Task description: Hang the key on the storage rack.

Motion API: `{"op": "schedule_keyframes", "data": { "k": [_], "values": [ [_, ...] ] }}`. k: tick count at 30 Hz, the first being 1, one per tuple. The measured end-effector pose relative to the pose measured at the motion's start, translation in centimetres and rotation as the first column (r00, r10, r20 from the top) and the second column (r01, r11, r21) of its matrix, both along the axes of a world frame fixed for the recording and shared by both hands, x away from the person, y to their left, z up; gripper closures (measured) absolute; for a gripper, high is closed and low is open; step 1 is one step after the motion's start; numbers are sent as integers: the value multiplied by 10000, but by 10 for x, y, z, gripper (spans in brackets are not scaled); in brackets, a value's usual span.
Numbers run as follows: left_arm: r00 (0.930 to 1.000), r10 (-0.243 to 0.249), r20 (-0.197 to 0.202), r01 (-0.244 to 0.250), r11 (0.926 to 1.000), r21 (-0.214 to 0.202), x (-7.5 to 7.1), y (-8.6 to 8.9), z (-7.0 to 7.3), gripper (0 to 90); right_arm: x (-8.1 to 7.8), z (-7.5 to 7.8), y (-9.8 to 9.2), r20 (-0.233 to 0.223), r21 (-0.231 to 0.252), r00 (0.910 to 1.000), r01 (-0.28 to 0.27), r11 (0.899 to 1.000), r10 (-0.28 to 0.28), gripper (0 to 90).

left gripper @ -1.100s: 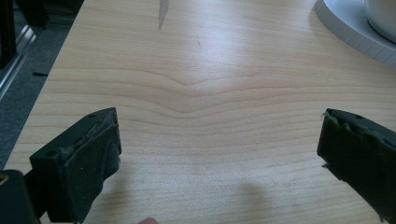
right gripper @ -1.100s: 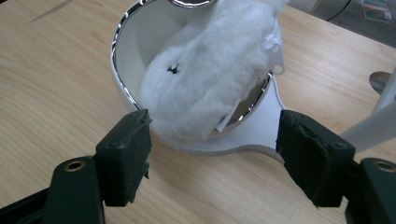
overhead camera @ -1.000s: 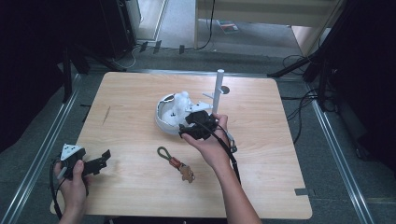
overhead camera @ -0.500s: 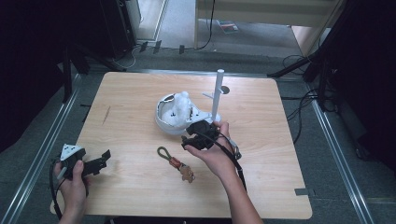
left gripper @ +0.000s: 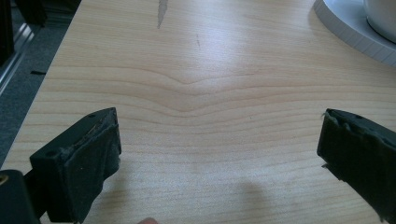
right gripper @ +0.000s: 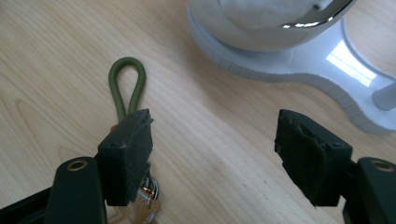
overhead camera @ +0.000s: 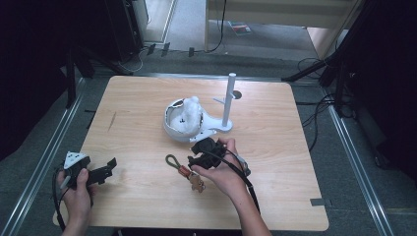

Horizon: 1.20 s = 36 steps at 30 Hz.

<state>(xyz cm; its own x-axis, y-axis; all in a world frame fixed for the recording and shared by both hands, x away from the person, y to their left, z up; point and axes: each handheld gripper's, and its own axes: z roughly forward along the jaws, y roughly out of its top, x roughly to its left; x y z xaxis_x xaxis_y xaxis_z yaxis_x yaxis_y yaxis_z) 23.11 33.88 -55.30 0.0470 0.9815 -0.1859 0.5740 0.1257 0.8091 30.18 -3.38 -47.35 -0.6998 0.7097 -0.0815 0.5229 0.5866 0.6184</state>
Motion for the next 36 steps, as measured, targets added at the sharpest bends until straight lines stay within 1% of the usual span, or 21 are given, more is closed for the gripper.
{"op": "schedule_keyframes", "data": {
  "k": [6, 9, 12, 15, 19, 20, 21, 23, 24, 29, 31, 33, 36],
  "values": [
    [10000, -22, 15, 22, 10000, -11, 0, -1, 0, 4, -5, -7, 5, -419, -138, 9981, -458, 9989, 452, 313],
    [10000, -37, 2, 37, 10000, 2, 0, 0, 0, 4, -7, -9, 7, -515, -191, 9973, -540, 9984, 529, 325],
    [10000, -25, 3, 25, 10000, -2, 0, 0, 0, 4, -8, -10, 9, -671, -175, 9956, -664, 9976, 651, 356],
    [10000, -30, 6, 30, 10000, 6, 0, 0, 0, 4, -8, -12, 12, -986, -125, 9920, -806, 9967, 790, 393],
    [10000, -31, 3, 31, 10000, -2, 0, 0, 0, 4, -8, -16, 16, -1318, -253, 9869, -967, 9950, 925, 437],
    [10000, -40, 2, 40, 10000, -1, 0, 0, 0, 4, -7, -17, 17, -1404, -268, 9847, -1085, 9937, 1037, 447],
    [10000, -40, -1, 40, 10000, 0, 0, 0, 0, 4, -8, -18, 18, -1517, -280, 9833, -1057, 9940, 1003, 455],
    [10000, -41, 3, 41, 10000, -2, 0, 0, 0, 4, -7, -18, 19, -1548, -322, 9824, -1110, 9933, 1048, 463],
    [10000, -39, 0, 39, 10000, -4, 0, 0, 0, 4, -7, -20, 21, -1682, -332, 9807, -1069, 9937, 999, 475],
    [10000, -36, 1, 36, 10000, -5, 0, 0, 0, 4, -6, -23, 26, -1875, -368, 9761, -1191, 9922, 1102, 502],
    [10000, -36, 3, 36, 10000, -3, 0, 0, 0, 4, -5, -24, 29, -2057, -422, 9727, -1181, 9921, 1071, 512],
    [10000, -43, -2, 43, 10000, -2, 0, 0, 0, 4, -3, -24, 31, -2151, -512, 9696, -1305, 9901, 1166, 519],
    [10000, -33, -5, 33, 10000, -10, 0, 0, 0, 4, -2, -24, 34, -2285, -643, 9672, -1288, 9896, 1111, 539]
  ]
}}
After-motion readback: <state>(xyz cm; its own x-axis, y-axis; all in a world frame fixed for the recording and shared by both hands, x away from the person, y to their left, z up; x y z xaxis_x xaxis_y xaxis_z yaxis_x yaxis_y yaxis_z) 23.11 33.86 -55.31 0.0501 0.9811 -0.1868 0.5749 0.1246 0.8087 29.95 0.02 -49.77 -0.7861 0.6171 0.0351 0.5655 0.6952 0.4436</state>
